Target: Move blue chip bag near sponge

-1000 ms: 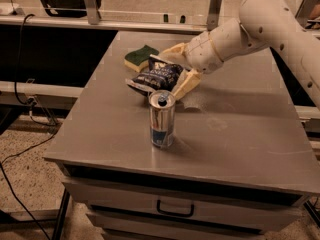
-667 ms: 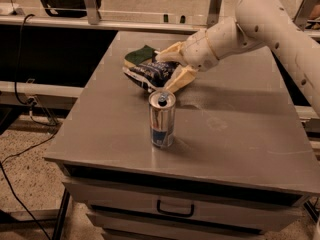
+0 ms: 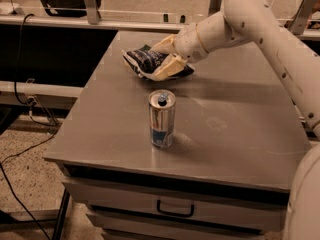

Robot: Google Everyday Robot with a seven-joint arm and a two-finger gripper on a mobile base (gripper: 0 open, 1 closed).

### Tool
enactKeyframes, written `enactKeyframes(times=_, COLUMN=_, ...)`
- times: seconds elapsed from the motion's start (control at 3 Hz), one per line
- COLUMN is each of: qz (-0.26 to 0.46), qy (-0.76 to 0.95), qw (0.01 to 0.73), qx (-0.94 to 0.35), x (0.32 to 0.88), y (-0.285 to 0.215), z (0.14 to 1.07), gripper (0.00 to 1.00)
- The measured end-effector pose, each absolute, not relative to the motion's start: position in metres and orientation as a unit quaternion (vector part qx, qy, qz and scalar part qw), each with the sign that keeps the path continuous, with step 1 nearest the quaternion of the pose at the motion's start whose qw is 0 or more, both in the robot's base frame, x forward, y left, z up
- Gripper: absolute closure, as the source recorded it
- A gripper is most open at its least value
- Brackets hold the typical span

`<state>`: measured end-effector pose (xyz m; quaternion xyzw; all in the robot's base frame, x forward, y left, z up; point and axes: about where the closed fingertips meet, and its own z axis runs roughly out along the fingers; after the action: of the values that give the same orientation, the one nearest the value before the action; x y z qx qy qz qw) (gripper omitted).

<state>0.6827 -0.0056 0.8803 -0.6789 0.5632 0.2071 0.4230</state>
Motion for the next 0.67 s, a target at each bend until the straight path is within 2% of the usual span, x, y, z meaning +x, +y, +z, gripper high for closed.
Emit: enactKeyframes(times=0.67, qz=0.182, qy=0.554, qw=0.455, qx=-0.672, x=0.711, y=-0.005, z=0.887, gripper=0.14)
